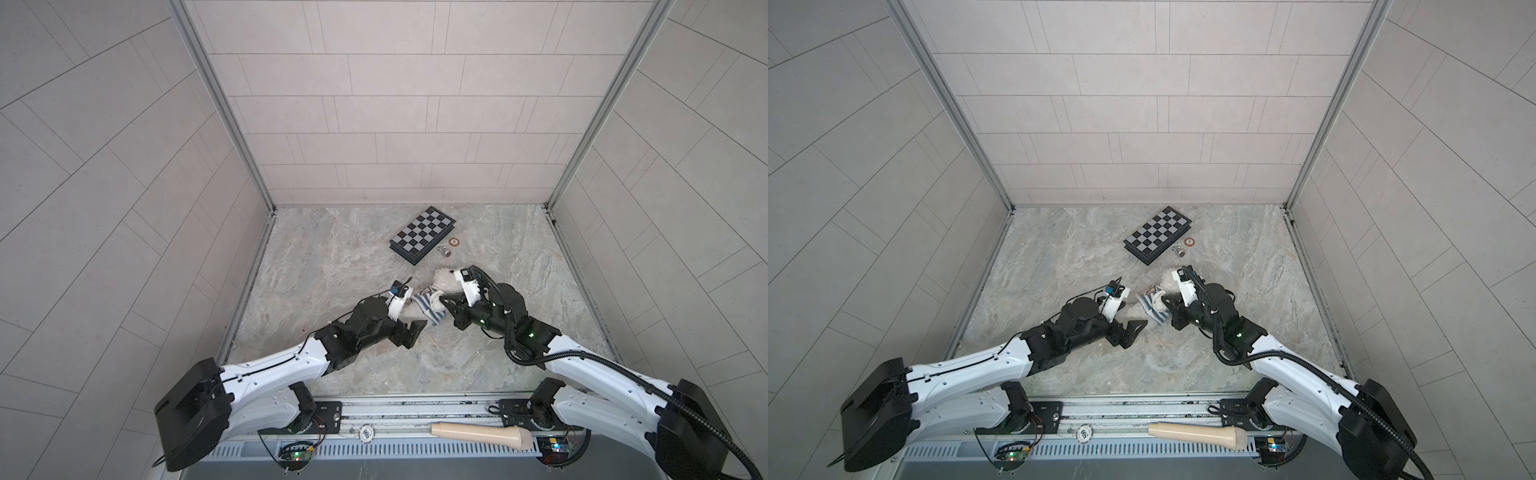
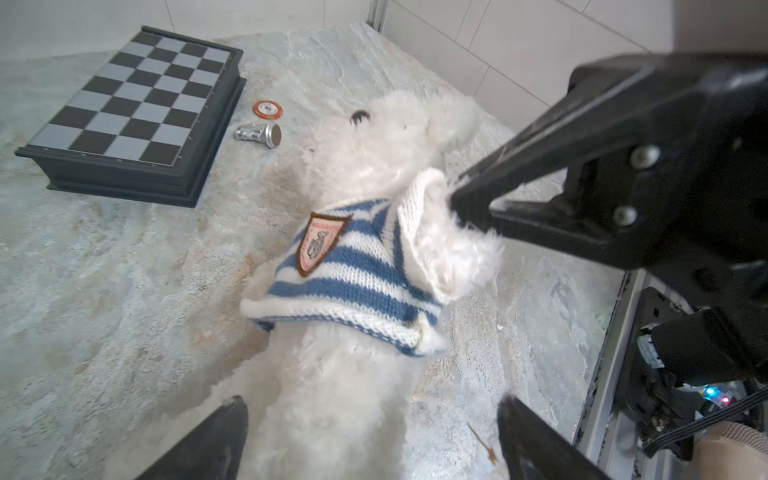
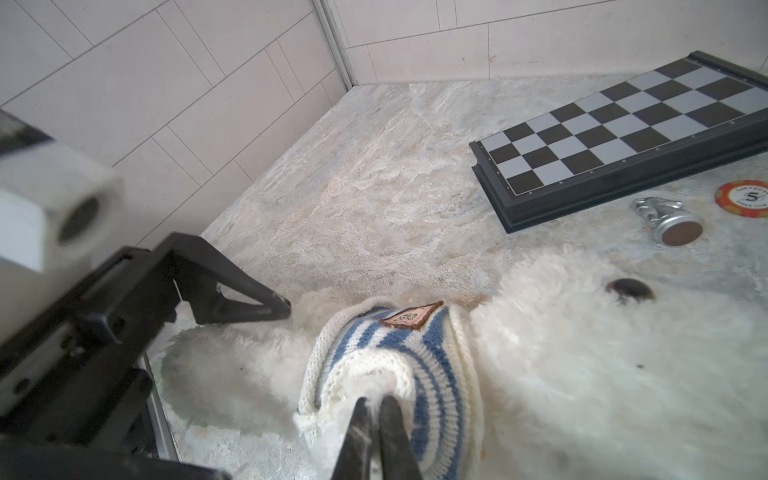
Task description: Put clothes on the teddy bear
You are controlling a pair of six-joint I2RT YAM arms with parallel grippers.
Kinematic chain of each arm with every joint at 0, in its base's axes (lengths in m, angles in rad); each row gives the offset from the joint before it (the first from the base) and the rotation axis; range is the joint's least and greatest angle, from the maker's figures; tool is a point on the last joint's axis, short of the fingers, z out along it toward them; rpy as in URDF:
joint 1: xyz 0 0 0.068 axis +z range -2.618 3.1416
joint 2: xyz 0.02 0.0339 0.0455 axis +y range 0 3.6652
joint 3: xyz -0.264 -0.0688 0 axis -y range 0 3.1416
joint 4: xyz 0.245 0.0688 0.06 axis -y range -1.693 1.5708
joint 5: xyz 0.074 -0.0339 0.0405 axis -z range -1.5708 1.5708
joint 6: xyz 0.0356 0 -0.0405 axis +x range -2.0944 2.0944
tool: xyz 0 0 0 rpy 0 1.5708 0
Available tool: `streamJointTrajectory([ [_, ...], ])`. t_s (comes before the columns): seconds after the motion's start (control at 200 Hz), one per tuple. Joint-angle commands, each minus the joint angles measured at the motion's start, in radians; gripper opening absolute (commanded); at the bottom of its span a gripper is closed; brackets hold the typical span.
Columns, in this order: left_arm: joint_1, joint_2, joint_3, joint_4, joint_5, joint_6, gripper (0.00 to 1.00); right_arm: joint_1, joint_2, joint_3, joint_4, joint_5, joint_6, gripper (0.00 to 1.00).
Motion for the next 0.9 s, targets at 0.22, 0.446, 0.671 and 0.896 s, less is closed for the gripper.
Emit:
streamJointTrajectory([
  [0.22, -0.004, 0.185, 0.040, 0.257, -0.114, 0.001, 0.96, 0.033, 0.025, 0.049, 0.083, 0.033, 0.057, 0.00],
  [0.446, -0.001, 0.252, -0.019, 0.400, -0.167, 0.010, 0.80, 0.040, 0.035, 0.052, 0.100, 0.041, 0.067, 0.00],
  [0.671, -0.001, 0.267, -0.015, 0.425, -0.129, 0.015, 0.43, 0.042, 0.046, 0.062, 0.096, 0.043, 0.066, 0.00],
  [0.896, 0.005, 0.183, -0.056, 0.417, -0.072, 0.015, 0.00, 0.041, 0.035, 0.072, 0.079, 0.039, 0.039, 0.04],
])
